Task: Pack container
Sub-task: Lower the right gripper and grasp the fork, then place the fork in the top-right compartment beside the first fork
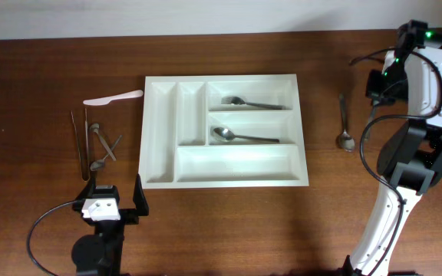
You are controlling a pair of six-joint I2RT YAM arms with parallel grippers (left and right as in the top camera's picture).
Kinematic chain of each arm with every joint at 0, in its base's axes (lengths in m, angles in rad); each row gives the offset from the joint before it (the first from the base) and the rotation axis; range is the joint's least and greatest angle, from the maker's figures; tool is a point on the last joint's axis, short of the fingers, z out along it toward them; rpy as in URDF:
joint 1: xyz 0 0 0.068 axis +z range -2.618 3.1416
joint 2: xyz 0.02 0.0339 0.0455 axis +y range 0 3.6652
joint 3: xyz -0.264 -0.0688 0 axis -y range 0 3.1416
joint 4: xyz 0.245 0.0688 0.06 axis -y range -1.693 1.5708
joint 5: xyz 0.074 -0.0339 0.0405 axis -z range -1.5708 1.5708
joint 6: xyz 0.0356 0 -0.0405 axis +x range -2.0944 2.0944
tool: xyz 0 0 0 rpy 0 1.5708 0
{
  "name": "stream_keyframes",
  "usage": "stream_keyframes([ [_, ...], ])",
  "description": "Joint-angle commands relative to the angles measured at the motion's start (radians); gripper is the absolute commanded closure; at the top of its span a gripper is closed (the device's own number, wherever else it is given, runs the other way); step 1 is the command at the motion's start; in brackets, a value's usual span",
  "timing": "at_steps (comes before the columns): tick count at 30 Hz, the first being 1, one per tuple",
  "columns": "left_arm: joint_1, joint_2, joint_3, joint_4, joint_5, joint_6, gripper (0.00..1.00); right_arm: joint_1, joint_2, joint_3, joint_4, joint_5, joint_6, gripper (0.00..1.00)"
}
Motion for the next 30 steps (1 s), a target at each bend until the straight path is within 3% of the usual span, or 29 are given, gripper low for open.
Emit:
stream_keyframes([
  [1,-0.003,-0.009,-0.006,0.002,0.011,0.016,0.01,0.011,-0.001,0.125,-0.038,-0.179,-0.130,0.96],
  [6,-0.003,-0.009,-0.006,0.002,0.011,0.016,0.01,0.095,-0.001,0.306,-0.114,-0.425,-0.362,0.96],
  [10,-0.003,-0.009,-0.006,0.002,0.011,0.016,0.01,0.165,-0.002,0.317,-0.137,-0.573,-0.566,0.96],
  [22,-0.003,-0.009,-0.006,0.002,0.011,0.016,0.01,0.438,0.001,0.317,-0.271,-0.590,-1.179,0.96],
  [30,-0.003,-0.009,-0.006,0.002,0.011,0.016,0.01,0.501,0.002,0.301,-0.240,-0.580,-1.249,0.96],
])
